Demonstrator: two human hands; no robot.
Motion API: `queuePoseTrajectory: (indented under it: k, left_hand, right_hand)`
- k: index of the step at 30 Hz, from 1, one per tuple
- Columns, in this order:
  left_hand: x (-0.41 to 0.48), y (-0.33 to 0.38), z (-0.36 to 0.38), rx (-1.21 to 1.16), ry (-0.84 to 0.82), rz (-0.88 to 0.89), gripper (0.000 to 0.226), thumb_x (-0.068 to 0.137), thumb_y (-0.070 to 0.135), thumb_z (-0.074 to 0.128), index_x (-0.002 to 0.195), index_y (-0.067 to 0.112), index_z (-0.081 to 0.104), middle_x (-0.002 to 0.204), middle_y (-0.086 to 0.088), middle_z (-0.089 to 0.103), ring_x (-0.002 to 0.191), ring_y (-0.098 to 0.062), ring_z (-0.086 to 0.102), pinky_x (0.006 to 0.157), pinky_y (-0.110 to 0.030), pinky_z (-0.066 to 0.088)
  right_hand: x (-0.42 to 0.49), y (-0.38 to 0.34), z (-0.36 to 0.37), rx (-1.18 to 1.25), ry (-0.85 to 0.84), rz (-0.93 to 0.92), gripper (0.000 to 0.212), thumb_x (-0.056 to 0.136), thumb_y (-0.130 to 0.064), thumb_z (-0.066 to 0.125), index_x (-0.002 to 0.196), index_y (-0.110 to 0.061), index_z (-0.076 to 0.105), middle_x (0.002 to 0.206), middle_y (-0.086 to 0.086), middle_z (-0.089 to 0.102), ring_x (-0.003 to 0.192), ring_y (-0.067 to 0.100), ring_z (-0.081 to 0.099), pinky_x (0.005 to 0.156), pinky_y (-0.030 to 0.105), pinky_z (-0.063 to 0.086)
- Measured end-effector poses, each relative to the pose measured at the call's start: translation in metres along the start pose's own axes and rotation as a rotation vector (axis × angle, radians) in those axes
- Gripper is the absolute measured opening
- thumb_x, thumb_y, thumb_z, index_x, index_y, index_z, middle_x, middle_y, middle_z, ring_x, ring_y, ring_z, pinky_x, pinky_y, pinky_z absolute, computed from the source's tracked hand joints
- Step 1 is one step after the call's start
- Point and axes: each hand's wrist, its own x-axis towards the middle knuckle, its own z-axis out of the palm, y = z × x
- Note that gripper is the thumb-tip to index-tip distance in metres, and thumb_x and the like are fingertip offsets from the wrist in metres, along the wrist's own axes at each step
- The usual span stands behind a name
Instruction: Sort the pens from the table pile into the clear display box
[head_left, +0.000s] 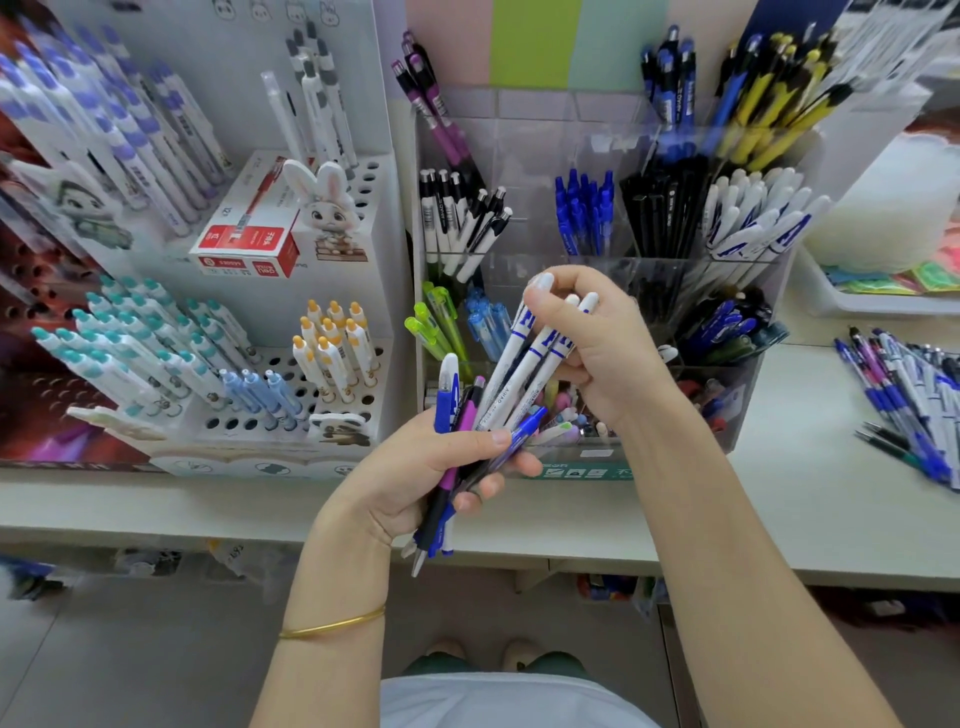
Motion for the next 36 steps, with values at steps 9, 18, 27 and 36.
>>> queuePoseTrajectory:
  k: [9, 18, 27, 36]
  left_hand:
    - [0.000, -0.005, 0.001, 0.029, -0.016, -0.016, 0.047, 0.086, 0.018, 0.058, 0.131, 0.003, 0.054, 0.108, -0.025, 0.067, 0.052, -0.010, 0.052, 0.040, -0.015, 0.041]
    - [-0.019, -0.012, -0.012, 0.021, 0.088, -0.037, 0.035, 0.086, 0.014, 0.065, 0.120, 0.008, 0.062, 0.106, -0.024, 0.070, 0.052, -0.011, 0.053, 0.038, -0.016, 0.041]
    - [-0.030, -0.016, -0.017, 0.078, 0.128, -0.009, 0.038, 0.082, 0.019, 0.061, 0.118, 0.007, 0.060, 0.094, -0.019, 0.070, 0.049, -0.010, 0.047, 0.039, -0.017, 0.037]
    - [-0.024, -0.012, -0.004, 0.210, 0.149, -0.031, 0.017, 0.092, 0.007, 0.061, 0.105, -0.002, 0.053, 0.069, -0.006, 0.057, 0.049, -0.011, 0.041, 0.039, -0.019, 0.034]
  right_hand:
    - [-0.006, 0.004, 0.004, -0.035, 0.046, -0.031, 0.028, 0.093, -0.024, 0.060, 0.085, 0.003, 0.059, 0.058, -0.006, 0.048, 0.054, 0.006, 0.047, 0.052, 0.020, 0.041]
    - [-0.005, -0.005, -0.003, 0.201, 0.300, -0.056, 0.033, 0.098, -0.028, 0.052, 0.067, -0.018, 0.056, 0.055, -0.007, 0.046, 0.055, 0.009, 0.044, 0.060, 0.027, 0.040]
    - [-0.019, -0.018, 0.011, 0.083, -0.037, -0.005, 0.013, 0.102, -0.018, 0.044, 0.090, -0.014, 0.042, 0.064, 0.004, 0.055, 0.052, 0.019, 0.062, 0.059, 0.037, 0.058]
    - [-0.032, -0.008, 0.049, -0.751, -0.307, -0.130, 0.030, 0.089, -0.027, 0.064, 0.093, 0.002, 0.060, 0.075, 0.014, 0.056, 0.061, 0.018, 0.048, 0.058, 0.036, 0.046]
